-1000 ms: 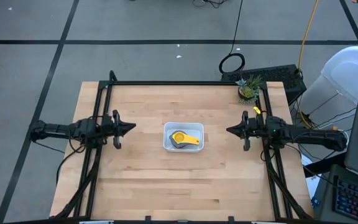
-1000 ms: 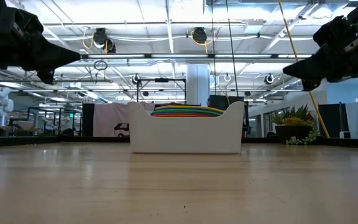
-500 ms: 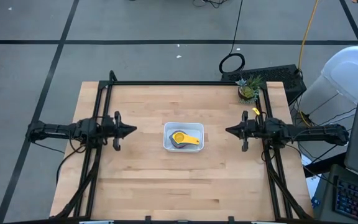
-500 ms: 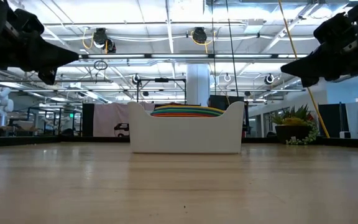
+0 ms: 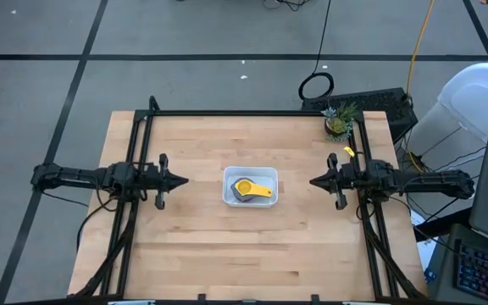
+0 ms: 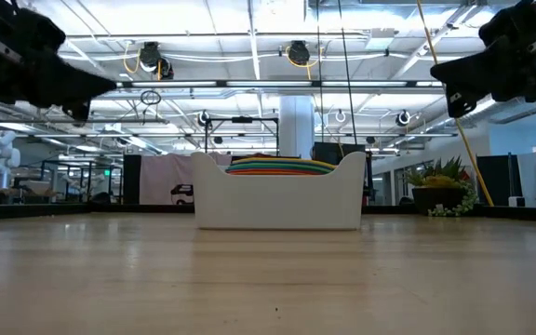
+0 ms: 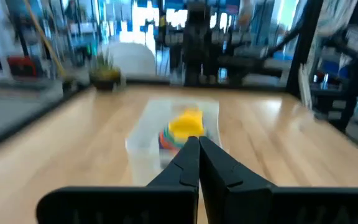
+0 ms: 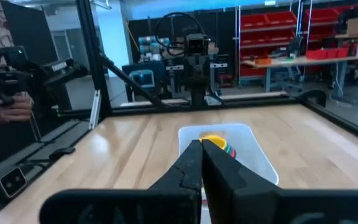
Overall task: Nest measuring cups in basket
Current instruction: Return to Home Position
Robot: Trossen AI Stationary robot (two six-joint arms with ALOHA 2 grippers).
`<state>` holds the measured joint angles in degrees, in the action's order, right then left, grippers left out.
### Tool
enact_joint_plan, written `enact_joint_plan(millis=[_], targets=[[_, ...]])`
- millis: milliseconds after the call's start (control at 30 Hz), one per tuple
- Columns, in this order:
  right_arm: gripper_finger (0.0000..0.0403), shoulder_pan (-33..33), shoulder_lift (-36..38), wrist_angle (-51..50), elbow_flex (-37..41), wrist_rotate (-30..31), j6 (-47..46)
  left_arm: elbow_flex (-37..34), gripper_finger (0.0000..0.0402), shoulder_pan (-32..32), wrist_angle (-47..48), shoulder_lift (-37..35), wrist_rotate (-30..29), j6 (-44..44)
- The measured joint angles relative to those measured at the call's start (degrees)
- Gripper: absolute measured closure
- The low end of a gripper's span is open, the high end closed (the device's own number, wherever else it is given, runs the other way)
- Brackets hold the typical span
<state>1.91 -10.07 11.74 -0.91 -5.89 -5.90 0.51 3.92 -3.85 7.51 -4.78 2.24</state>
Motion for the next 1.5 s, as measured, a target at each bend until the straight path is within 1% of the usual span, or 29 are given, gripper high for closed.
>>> enact_joint_plan(millis=[100,300,433,467,533,633,867,1500], targets=[[0.0403,0.0,0.1,0.8,0.0,0.0,0.4,0.0,0.0399,0.0,-3.8,-0.2,0.0,-1.9],[0.0403,0.0,0.0,-0.4,0.0,-0.1,-0.4,0.0,0.0399,0.0,1.4,-0.1,0.0,0.0],[0.0403,0.0,0.0,-0.5,0.0,0.0,-0.3,0.0,0.0399,0.0,1.4,-0.1,-0.1,1.3],[0.0403,0.0,0.0,-0.5,0.0,0.0,-0.3,0.0,0.04,0.0,1.4,-0.1,-0.5,1.4],[0.0403,0.0,0.0,-0.3,0.0,0.0,-0.3,0.0,0.0399,-0.1,1.2,-0.1,-3.3,2.0],[0.0403,0.0,0.0,0.1,0.0,0.0,-0.4,0.0,0.0387,-0.2,0.9,-0.1,-6.6,4.9],[0.0403,0.0,0.0,0.1,0.0,0.0,-0.5,0.0,0.0367,-0.1,0.5,-0.1,-6.8,5.9],[0.0403,0.0,0.0,0.1,0.0,0.0,-0.5,0.0,0.0364,-0.1,0.6,-0.1,-6.8,5.5]])
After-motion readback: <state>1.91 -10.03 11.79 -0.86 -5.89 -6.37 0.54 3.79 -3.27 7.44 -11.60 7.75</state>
